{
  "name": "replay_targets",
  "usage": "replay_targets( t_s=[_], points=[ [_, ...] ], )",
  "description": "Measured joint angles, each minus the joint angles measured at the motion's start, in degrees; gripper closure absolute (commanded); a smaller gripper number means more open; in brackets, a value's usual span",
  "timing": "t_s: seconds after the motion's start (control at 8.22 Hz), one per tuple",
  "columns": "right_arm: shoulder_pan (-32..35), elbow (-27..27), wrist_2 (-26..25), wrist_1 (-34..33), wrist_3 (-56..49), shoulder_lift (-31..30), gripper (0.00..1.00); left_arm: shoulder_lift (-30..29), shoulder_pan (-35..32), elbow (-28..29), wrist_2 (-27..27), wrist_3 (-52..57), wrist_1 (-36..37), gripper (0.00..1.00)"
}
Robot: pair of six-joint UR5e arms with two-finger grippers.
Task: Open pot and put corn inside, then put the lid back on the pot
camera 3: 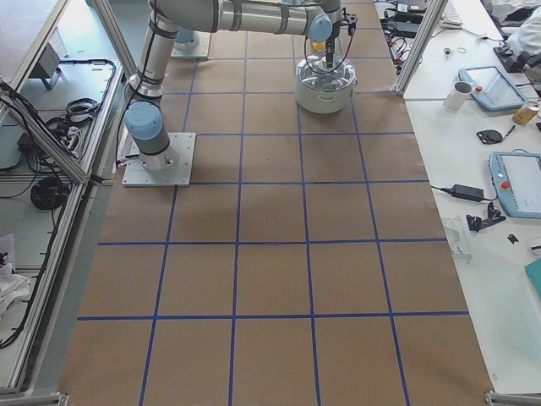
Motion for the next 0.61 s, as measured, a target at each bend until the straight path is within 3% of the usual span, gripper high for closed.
replay_targets(
  t_s=[0.24,0.36,0.49,0.61],
  points=[
    [-0.01,0.07,0.03,0.0,-0.08,-0.01,0.64,-0.12,-0.72,-0.05,0.02,0.82,0.77,0.72],
    [-0.01,0.16,0.03,0.03,-0.27,-0.07,0.66,-0.14,-0.88,-0.07,0.01,0.96,0.87,0.9],
    [-0.01,0.19,0.02,0.04,-0.87,-0.22,0.67,-0.12,-0.99,-0.08,-0.04,1.01,0.94,1.0],
    [-0.09,0.12,0.04,0.04,-1.4,-0.71,0.67,0.01,-1.13,-0.08,-0.12,1.01,0.98,1.0]
  ],
)
